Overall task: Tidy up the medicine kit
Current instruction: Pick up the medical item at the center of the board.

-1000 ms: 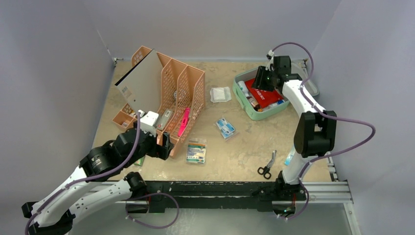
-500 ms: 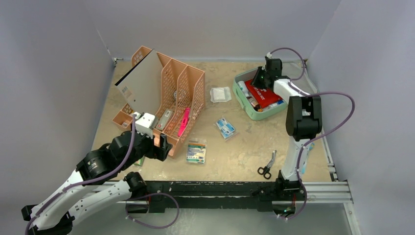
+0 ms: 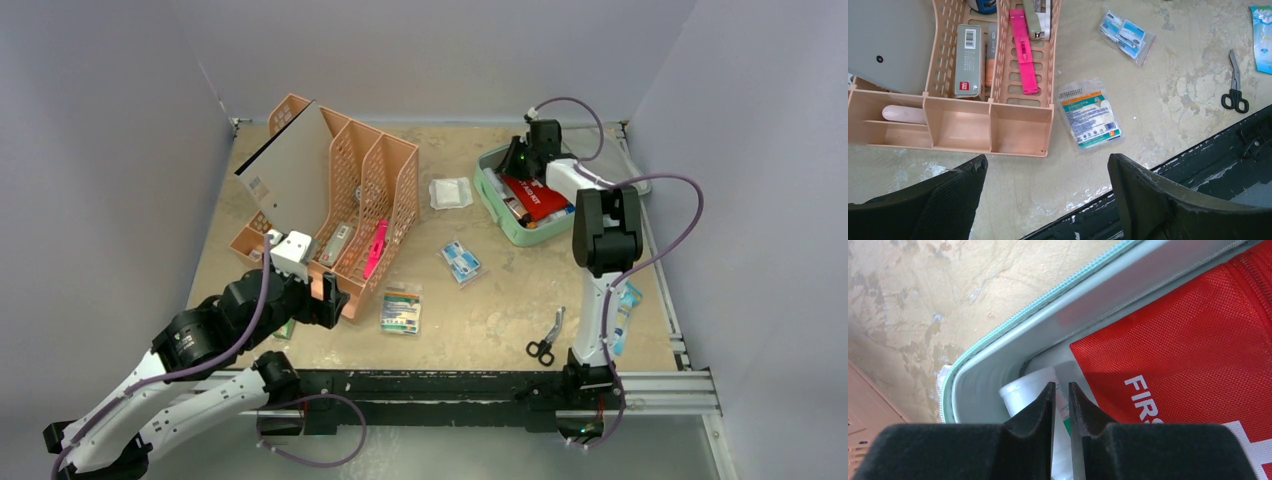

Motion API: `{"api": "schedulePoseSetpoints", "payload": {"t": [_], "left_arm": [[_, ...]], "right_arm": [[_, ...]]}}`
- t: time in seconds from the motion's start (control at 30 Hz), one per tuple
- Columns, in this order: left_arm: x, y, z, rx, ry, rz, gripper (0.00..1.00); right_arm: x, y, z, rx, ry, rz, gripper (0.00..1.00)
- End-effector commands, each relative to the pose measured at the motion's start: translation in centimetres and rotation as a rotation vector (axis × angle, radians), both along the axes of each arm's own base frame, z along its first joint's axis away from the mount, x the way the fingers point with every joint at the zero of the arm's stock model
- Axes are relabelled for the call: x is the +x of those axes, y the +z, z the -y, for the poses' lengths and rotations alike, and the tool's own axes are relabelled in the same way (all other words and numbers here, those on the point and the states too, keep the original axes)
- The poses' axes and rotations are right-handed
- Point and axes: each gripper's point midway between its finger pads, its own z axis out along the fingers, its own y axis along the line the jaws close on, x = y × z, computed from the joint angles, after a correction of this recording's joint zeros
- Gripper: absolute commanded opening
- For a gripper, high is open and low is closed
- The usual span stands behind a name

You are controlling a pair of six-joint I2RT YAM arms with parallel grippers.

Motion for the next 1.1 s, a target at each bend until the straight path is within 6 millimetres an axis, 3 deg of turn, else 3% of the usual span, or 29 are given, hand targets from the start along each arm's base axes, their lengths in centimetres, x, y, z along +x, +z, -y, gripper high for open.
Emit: {"api": "schedulePoseSetpoints", "payload": {"t": [0.0, 0.17, 0.43, 0.7, 0.93, 1.07], "left_arm": [[0.6, 0.1, 0.2, 0.004, 0.009, 0.017, 0.89], [0.5, 0.2, 0.1, 0.002, 0.009, 0.021, 0.89], [0.5, 0.1, 0.2, 0.002, 0.006, 0.018, 0.89], [0.5, -0.1, 0.3, 0.007, 0.005, 0.013, 0.89], [0.4, 0.0, 0.3, -0.003, 0.000, 0.015, 0.89], [0.5, -0.1, 0.0, -0.003, 0.017, 0.020, 0.89]], "right_arm": [[0.8, 2.7, -2.4, 0.015, 0.080, 0.071, 0.18], [0.1, 3.1, -1.5, -0.031, 0.061, 0.045, 0.18], [-2.2, 7.3, 0.2, -0.105, 0.031, 0.049, 0.29], [-8.1, 9.6, 0.6, -0.124, 0.088, -0.001, 0.40], [-14.0, 11.2, 0.5, -0.146, 0.078, -0.026, 0.41], [-17.0, 11.8, -0.6, -0.156, 0.102, -0.009, 0.41]]}}
